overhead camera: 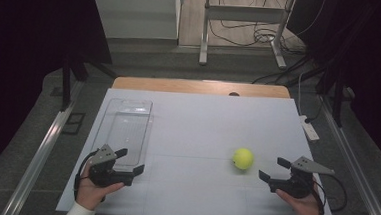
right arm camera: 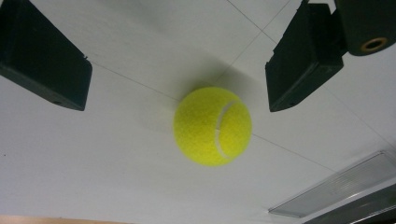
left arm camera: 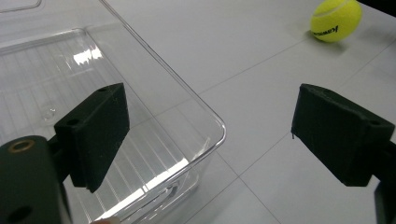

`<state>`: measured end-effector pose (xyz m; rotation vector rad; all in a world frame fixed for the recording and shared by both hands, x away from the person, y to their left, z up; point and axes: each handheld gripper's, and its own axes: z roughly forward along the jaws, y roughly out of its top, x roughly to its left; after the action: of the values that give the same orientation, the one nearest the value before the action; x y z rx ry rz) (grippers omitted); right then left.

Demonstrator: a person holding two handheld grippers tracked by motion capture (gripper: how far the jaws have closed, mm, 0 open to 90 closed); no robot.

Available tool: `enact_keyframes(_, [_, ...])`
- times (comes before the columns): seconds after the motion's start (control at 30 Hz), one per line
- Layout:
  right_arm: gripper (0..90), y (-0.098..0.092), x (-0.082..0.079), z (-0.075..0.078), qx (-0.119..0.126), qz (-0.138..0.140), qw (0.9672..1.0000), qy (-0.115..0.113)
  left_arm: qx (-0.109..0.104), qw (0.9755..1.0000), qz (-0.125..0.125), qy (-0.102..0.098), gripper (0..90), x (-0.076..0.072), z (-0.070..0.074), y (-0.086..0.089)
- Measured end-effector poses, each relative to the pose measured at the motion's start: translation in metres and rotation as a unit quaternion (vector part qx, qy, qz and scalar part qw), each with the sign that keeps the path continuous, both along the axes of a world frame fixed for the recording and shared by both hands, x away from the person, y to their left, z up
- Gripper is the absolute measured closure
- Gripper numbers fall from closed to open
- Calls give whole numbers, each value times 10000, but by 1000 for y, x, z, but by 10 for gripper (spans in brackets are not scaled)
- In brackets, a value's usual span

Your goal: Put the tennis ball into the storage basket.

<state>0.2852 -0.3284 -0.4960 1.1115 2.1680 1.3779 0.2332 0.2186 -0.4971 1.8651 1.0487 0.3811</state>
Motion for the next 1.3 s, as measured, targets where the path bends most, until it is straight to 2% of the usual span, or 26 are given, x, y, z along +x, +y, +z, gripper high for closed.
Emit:
enact_keyframes(0.3, [76,2,0,-3,-68,28,10000,38,11,10000,9,21,120,0,-2,0])
enact_keyframes(0.53, [72,0,-1,-3,-5,-32,10000,68,53,10000,-27,27,120,1,-3,-2])
enact_keyframes(1.3, [84,1,-3,-5,-24,70,9999,88,169,9998,-40,42,119,1,-2,-9])
